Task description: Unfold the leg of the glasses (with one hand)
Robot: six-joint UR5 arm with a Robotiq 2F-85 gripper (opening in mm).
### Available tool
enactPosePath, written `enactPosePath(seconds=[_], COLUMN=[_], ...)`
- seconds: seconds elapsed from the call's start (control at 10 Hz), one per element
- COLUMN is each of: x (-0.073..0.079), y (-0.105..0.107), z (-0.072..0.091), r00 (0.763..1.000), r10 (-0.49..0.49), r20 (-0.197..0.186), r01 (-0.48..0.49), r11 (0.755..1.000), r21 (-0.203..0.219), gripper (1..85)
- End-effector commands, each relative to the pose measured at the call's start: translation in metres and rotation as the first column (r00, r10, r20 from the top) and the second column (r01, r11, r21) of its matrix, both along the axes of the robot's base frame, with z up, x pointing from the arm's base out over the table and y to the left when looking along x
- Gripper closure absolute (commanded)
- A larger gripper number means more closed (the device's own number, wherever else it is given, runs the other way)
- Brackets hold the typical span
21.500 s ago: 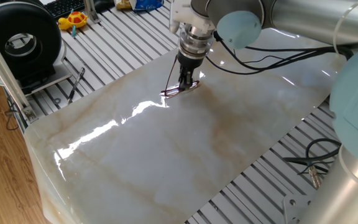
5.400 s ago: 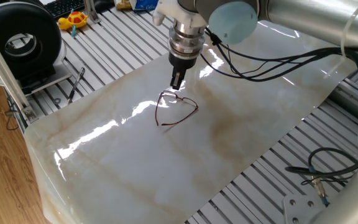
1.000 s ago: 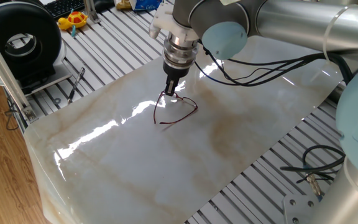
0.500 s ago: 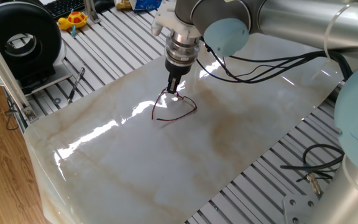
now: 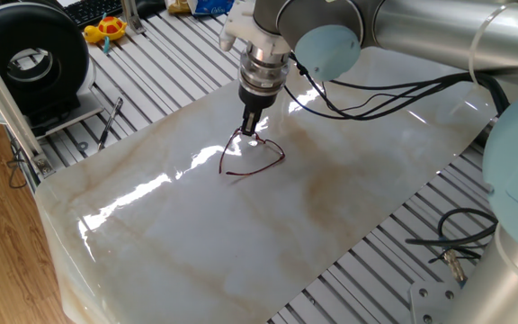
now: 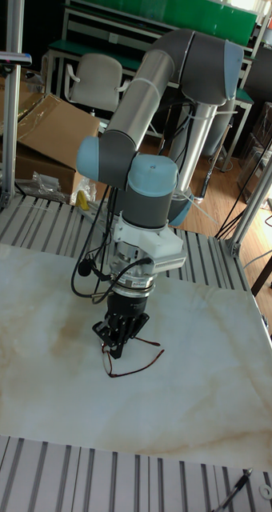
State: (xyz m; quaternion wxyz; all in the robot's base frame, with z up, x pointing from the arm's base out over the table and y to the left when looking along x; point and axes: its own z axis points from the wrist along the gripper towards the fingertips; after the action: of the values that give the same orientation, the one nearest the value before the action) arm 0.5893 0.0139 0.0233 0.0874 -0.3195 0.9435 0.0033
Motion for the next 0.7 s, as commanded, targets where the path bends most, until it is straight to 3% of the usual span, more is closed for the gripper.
enactPosePath(seconds=[0.0, 0.6], x=[0.002, 0.006], y=[0.005, -0.01], z=[0.001, -0.001], r00=[1.0, 1.0], r10=[-0.012, 0.01], r20=[0.003, 0.014], r01=[0.012, -0.01], r11=[1.0, 1.0], r21=[0.021, -0.003], gripper=[84.3, 84.3])
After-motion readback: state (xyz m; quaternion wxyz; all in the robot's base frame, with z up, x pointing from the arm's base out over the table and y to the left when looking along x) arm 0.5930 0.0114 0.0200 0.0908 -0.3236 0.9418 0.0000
